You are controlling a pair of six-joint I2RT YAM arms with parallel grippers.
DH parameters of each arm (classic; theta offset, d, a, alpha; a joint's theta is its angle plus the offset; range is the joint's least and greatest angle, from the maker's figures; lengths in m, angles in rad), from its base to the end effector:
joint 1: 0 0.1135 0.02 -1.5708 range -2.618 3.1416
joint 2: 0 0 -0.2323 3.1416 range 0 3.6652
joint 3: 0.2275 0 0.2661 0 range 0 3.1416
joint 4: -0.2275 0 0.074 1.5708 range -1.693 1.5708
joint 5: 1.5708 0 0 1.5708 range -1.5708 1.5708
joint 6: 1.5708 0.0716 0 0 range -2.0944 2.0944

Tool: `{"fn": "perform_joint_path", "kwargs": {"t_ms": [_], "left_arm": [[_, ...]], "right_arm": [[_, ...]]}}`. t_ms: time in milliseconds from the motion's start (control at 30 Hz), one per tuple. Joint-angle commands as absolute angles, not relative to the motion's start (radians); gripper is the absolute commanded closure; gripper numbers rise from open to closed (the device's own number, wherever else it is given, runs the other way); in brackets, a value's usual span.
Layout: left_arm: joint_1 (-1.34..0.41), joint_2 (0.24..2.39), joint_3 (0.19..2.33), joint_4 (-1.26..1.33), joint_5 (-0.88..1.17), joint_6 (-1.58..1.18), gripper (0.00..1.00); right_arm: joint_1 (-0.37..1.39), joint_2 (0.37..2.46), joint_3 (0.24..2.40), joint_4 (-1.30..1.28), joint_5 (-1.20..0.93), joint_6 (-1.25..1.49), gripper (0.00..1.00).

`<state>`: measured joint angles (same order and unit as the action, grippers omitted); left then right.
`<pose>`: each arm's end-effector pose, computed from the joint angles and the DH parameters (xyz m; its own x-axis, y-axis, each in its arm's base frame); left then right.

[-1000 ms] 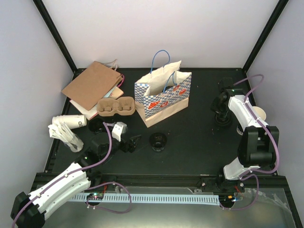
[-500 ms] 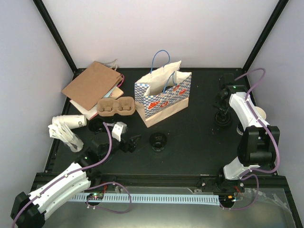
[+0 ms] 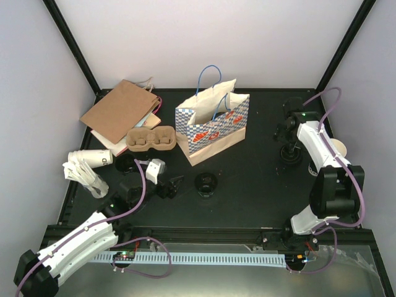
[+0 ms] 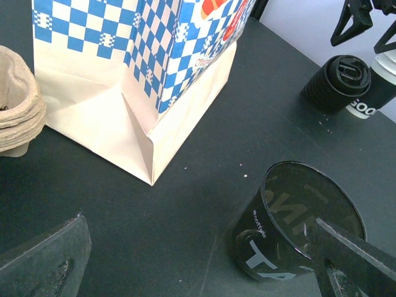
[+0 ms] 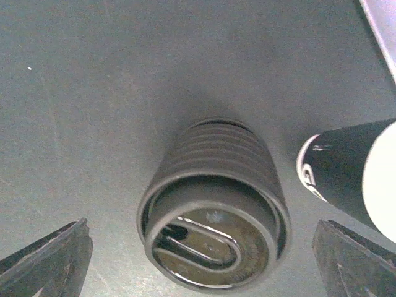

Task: Pack the takeout coffee

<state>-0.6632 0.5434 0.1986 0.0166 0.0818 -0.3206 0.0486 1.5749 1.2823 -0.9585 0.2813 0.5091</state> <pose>0.1722 -0.1419 0.1556 -0.4536 -0.0442 -0.8901 0.5601 0.7627 -0.3233 0.3319 -0.0038 0.1929 -0.8082 0.4295 -0.4029 0.4975 0.8640 -0.0769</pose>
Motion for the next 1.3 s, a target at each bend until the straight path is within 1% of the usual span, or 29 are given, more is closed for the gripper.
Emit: {"fn": "perform_joint_path", "kwargs": {"t_ms": [0,100,300,333,467,600,1000,1267], "left_arm": [[-0.670,0.541,0.199,0.052,0.075,-0.307,0.01],[-0.670,0.542,0.200,0.052,0.075,-0.308,0.01],[-0.669,0.540,0.200,0.051,0.077,-0.307,0.01],[-0.669,0.539,0.201,0.049,0.078,-0.308,0.01],[-0.669,0.535,0.200,0.045,0.074,-0.308,0.01],[-0.670,0.532,0.201,0.043,0.072,-0.307,0.01],[-0.669,0.535,0.201,0.043,0.072,-0.310,0.01],[-0.669,0.534,0.201,0.040,0.071,-0.309,0.01]], "right_arm": [[0.131,1.545,1.271,-1.023,0.420,0.498,0.00],[0.164,1.571,1.252,-1.047,0.486,0.526,0.00],[0.167,1.589,1.220,-1.009,0.491,0.532,0.00],[0.167,1.593,1.221,-1.007,0.488,0.528,0.01],[0.167,1.606,1.220,-1.000,0.487,0.526,0.11],[0.167,1.612,1.211,-0.989,0.482,0.530,0.14],[0.166,1.632,1.193,-0.979,0.502,0.542,0.15],[0.167,1.650,1.191,-0.967,0.493,0.547,0.20]]}}
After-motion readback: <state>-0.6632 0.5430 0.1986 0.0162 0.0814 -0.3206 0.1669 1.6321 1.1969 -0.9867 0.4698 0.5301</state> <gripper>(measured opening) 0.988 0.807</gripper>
